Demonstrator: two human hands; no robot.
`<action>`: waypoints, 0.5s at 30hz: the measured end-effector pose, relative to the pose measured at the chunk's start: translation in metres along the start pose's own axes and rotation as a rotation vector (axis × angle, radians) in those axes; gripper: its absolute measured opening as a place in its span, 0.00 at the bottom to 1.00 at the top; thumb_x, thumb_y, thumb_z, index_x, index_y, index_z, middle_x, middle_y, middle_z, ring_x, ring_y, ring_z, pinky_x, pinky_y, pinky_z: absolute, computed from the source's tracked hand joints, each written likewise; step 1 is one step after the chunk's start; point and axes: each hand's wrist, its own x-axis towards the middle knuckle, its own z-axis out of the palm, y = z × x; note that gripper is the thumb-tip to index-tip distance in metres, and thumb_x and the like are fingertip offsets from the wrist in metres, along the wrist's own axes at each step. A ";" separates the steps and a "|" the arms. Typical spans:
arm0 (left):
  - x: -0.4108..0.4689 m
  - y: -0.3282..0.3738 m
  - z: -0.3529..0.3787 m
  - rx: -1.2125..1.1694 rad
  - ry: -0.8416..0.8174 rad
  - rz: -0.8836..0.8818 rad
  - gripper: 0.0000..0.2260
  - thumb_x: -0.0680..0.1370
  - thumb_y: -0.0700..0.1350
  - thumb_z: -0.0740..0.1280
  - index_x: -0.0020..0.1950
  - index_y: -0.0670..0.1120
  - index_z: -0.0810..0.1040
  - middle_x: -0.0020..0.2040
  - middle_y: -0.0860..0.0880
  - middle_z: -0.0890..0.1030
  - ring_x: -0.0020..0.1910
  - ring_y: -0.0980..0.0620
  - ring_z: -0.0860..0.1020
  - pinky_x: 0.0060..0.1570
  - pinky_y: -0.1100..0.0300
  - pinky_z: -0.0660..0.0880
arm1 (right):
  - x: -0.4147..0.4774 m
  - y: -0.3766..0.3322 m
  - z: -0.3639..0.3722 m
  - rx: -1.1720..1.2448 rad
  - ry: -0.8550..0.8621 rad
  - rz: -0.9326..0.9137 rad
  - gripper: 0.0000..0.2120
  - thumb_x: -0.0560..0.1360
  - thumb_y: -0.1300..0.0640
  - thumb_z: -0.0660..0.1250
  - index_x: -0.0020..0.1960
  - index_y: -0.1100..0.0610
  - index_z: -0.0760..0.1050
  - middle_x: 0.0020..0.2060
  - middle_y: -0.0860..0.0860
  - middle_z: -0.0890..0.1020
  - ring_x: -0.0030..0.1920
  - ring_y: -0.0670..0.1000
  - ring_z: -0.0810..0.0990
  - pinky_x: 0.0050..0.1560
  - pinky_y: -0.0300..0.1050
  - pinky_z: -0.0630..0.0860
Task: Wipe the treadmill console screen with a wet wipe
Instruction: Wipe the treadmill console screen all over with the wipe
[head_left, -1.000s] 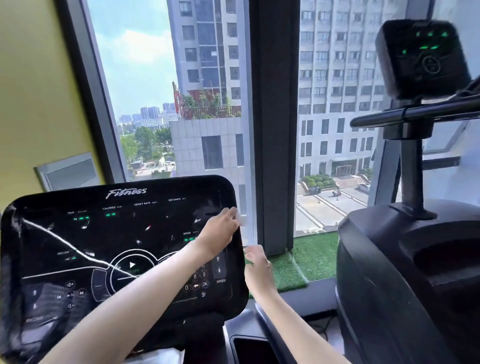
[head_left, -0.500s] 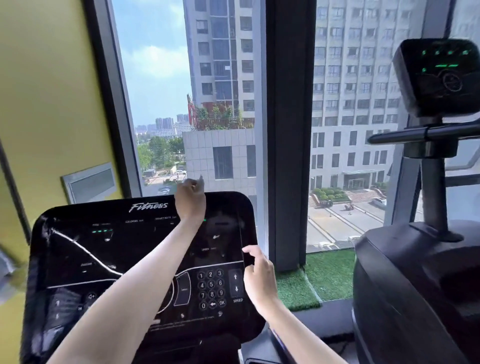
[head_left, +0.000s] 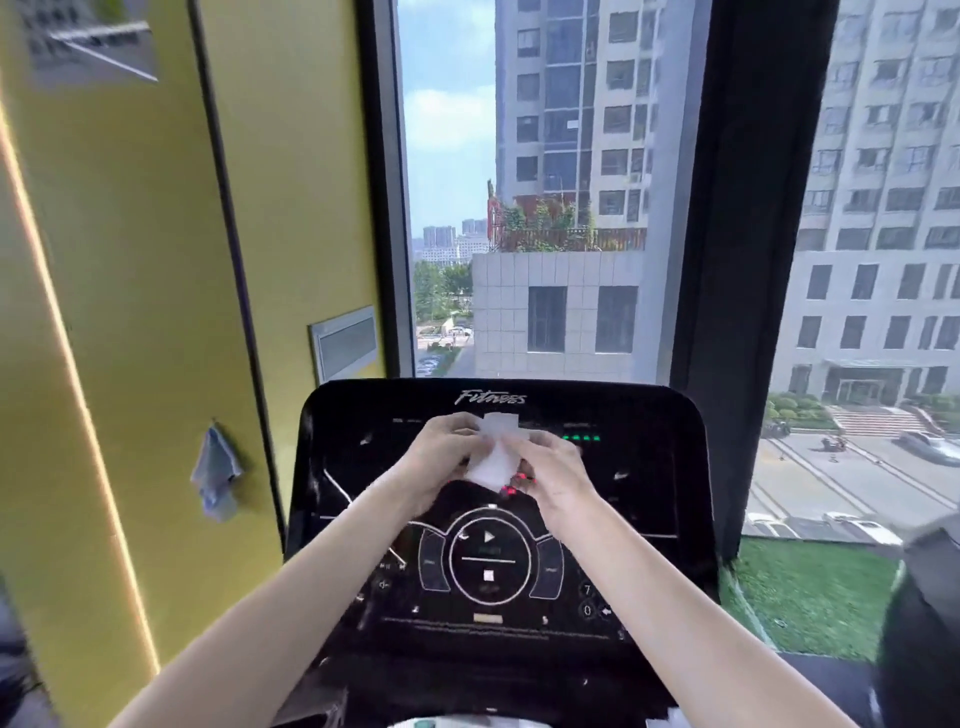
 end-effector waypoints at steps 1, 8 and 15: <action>-0.002 -0.004 -0.011 0.133 0.098 0.053 0.05 0.75 0.35 0.65 0.43 0.43 0.78 0.38 0.47 0.79 0.37 0.51 0.76 0.36 0.61 0.73 | 0.002 0.005 0.011 -0.008 0.014 0.008 0.02 0.73 0.62 0.69 0.45 0.59 0.77 0.38 0.55 0.81 0.37 0.50 0.79 0.35 0.41 0.74; -0.024 -0.027 -0.070 0.604 0.414 0.389 0.10 0.74 0.39 0.68 0.54 0.46 0.71 0.39 0.51 0.76 0.38 0.56 0.74 0.36 0.69 0.70 | 0.010 0.031 0.083 -0.025 0.073 0.008 0.02 0.73 0.65 0.68 0.43 0.60 0.77 0.33 0.54 0.79 0.32 0.51 0.76 0.33 0.40 0.74; -0.017 -0.053 -0.119 0.805 0.433 0.355 0.04 0.74 0.38 0.68 0.46 0.44 0.75 0.44 0.50 0.77 0.43 0.51 0.76 0.42 0.62 0.73 | 0.029 0.058 0.131 -0.252 0.150 -0.124 0.02 0.71 0.63 0.67 0.42 0.58 0.78 0.36 0.53 0.81 0.34 0.50 0.78 0.39 0.44 0.78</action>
